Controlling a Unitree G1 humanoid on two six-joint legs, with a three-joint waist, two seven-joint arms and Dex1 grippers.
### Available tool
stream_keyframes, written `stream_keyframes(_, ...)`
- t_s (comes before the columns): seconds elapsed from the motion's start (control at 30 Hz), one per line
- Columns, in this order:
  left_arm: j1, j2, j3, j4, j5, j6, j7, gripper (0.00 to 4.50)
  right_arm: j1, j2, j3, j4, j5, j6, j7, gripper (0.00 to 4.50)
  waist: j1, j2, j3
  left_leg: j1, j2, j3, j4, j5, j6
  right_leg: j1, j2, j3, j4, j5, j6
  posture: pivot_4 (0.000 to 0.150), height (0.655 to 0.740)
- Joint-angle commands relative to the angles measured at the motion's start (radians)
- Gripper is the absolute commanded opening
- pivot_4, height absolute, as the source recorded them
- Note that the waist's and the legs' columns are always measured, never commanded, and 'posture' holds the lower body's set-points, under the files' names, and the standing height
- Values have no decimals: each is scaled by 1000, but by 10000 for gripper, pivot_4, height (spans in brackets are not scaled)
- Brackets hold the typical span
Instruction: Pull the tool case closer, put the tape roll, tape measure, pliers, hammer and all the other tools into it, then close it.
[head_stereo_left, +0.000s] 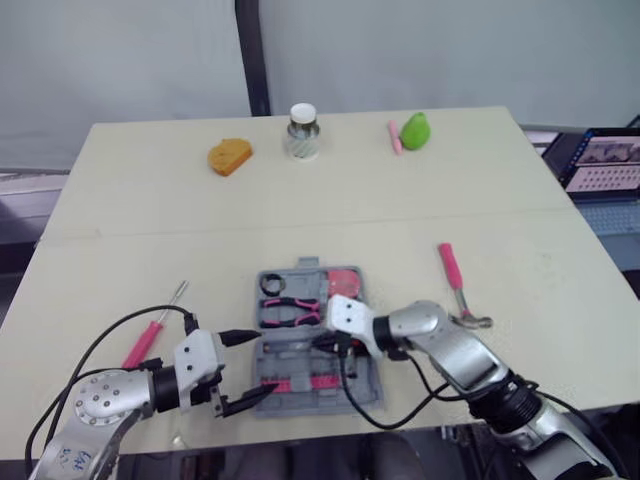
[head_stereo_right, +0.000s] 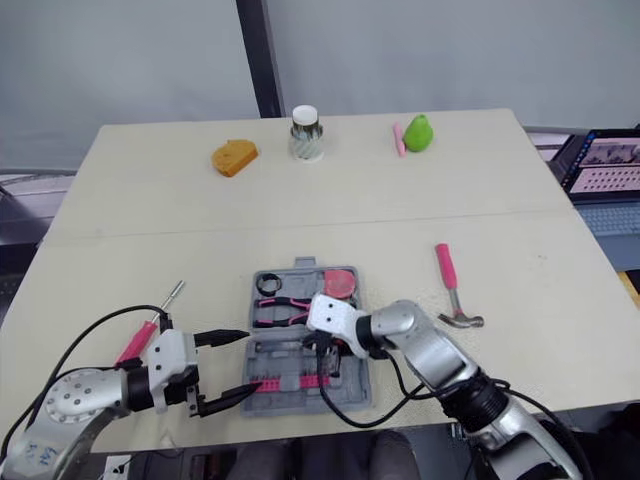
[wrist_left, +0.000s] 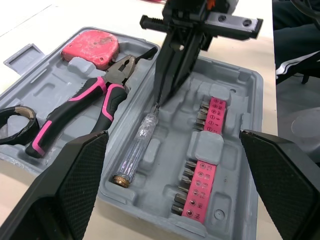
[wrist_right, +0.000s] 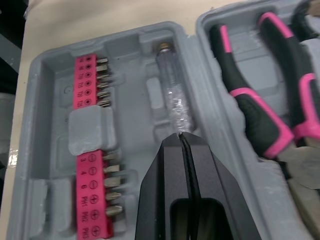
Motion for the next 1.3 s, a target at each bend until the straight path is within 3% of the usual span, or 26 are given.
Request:
stream_keyframes(0.03, 18, 7, 46, 24, -8, -23, -5, 45000, -9, 24, 9, -35, -12, 0, -16, 201, 1, 0, 0, 0, 0, 0, 0, 0, 0, 0, 0, 0, 0, 0, 0, 1500, 7400)
stream_keyframes(0.57, 23, -3, 46, 36, -4, -32, -10, 45000, -15, 24, 40, -8, -96, 41, -28, 201, 2, -2, 1, 0, 0, 0, 1, 0, 0, 0, 0, 0, 0, 0, 0, 1500, 7400)
stream_keyframes(1.0, 18, -4, 25, 26, -6, -24, -6, 45000, -13, 7, 111, 23, -135, 197, -40, 201, 3, -2, 1, 0, 0, -1, 1, 0, 0, 0, 0, 0, 1, 0, 0, 1500, 7400)
stream_keyframes(1.3, 19, -3, 24, 21, -10, -19, -8, 45000, -11, 31, 66, -62, -64, 154, -14, 201, 3, -2, 1, 1, 0, -1, 2, 0, -1, 1, 0, 0, 1, 0, 0, 1500, 7400)
